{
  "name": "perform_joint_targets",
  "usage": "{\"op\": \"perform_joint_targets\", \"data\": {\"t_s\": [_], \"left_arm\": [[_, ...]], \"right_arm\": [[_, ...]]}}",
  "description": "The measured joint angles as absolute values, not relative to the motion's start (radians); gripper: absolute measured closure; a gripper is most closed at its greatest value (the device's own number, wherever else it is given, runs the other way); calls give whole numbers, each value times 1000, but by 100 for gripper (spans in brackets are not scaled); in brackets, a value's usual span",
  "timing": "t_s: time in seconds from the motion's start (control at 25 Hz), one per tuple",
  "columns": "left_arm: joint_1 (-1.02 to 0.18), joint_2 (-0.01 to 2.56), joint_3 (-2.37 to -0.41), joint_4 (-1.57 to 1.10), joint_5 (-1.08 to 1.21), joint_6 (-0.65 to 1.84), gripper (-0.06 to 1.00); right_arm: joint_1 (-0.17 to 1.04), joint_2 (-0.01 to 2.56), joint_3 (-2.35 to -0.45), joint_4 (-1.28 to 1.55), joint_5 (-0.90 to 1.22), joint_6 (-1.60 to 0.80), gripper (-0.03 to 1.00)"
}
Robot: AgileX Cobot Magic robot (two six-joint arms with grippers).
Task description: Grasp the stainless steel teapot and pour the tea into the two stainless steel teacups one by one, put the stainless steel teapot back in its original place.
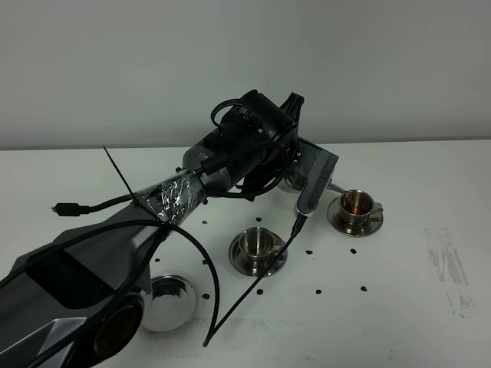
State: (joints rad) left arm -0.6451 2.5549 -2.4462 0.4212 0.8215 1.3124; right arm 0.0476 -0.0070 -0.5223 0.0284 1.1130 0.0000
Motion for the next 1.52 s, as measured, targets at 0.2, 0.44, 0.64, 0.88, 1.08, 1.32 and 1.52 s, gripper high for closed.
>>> {"op": "perform_joint_targets", "data": {"t_s": [0.2, 0.44, 0.64, 0.88, 1.08, 1.32, 1.52], "left_arm": [[-645, 2555, -2446, 436, 822, 1312, 70], [-645, 2555, -2446, 452, 823, 1312, 70], [-645, 2555, -2446, 467, 823, 1312, 70], [-652, 2555, -2446, 493, 816, 1305, 70], [-657, 2555, -2446, 500, 802, 1270, 70], [-660, 2555, -2446, 523, 799, 1265, 70], [-667, 2555, -2446, 523, 797, 1265, 70]], "right_arm": [[48, -7, -522, 28, 1113, 0, 74], [48, -7, -522, 28, 1113, 0, 74], [48, -7, -522, 28, 1113, 0, 74], [48, -7, -522, 28, 1113, 0, 74], [48, -7, -522, 28, 1113, 0, 74], [48, -7, -522, 28, 1113, 0, 74], [48, -7, -522, 28, 1113, 0, 74]]}}
